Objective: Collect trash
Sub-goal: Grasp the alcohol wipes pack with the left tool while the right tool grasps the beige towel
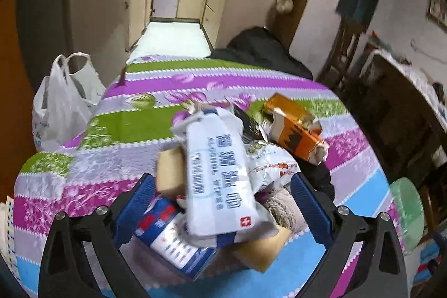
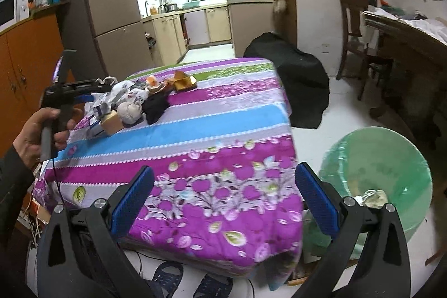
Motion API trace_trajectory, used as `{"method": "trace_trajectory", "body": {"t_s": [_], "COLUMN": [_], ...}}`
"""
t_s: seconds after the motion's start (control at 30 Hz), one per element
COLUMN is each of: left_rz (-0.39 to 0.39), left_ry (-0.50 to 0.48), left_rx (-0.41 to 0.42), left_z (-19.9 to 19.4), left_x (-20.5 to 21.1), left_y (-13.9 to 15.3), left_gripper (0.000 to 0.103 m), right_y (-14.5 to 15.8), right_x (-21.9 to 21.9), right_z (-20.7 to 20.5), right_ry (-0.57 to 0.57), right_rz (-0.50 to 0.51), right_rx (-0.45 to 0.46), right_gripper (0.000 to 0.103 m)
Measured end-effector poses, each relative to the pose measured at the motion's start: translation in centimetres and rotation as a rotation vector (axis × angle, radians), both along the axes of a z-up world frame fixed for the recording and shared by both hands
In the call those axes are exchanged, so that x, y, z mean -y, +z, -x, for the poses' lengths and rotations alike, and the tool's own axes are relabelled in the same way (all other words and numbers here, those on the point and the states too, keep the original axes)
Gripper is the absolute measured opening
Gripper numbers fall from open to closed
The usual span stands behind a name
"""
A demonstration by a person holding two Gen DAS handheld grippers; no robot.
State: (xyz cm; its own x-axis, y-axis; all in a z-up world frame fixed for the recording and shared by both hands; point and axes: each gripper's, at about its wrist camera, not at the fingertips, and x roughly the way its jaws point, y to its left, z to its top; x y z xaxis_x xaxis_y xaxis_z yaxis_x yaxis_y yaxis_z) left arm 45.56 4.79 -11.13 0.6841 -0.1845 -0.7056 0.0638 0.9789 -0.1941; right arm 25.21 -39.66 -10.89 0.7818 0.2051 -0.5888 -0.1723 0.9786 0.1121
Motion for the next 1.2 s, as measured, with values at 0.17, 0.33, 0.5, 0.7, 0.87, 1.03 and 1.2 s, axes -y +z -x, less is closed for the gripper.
{"method": "trace_trajectory", "body": {"t_s": [0.17, 0.33, 0.5, 0.7, 0.87, 1.03, 1.2], "left_rz": [-0.022, -0.019, 0.0, 0.039, 0.072, 0.092, 0.113], "left_ry": [0.05, 0.026, 0.018, 0.038, 0.048, 0.041, 0.038], "left_rx": [-0.025, -0.046, 0.003, 0.12, 0.147, 0.153, 0.149], "left_z": [-0.4, -0.5, 1.2, 5.7, 7.9, 8.4, 8.0], "left_x": [0.8, 0.6, -0.2, -2.8, -4.6, -5.2, -5.6], "left_y": [-0.9, -2.0, -0.8, 2.9, 3.7, 3.9, 3.8], "left_gripper": [0.068, 0.046, 0.041, 0.041, 0.041, 0.041, 0.041], "right_y": [0.0, 0.0, -0.1, -0.7, -2.7, -5.7, -6.3], "right_x": [-1.8, -3.6, -6.9, -11.7, -14.0, -16.4, -18.5], "right_z": [0.0, -0.6, -1.8, -4.5, -11.1, -17.4, -19.9], "right_ry": [0.026, 0.068, 0.164, 0.301, 0.327, 0.263, 0.213], "right_rz": [0.007, -0.003, -0.018, -0.048, -0.256, -0.402, -0.406], "right_rx": [0.006, 0.006, 0.0, -0.028, -0.196, -0.352, -0.364], "right_gripper": [0.097, 0.097, 0.096, 0.075, 0.057, 0.057, 0.058]}}
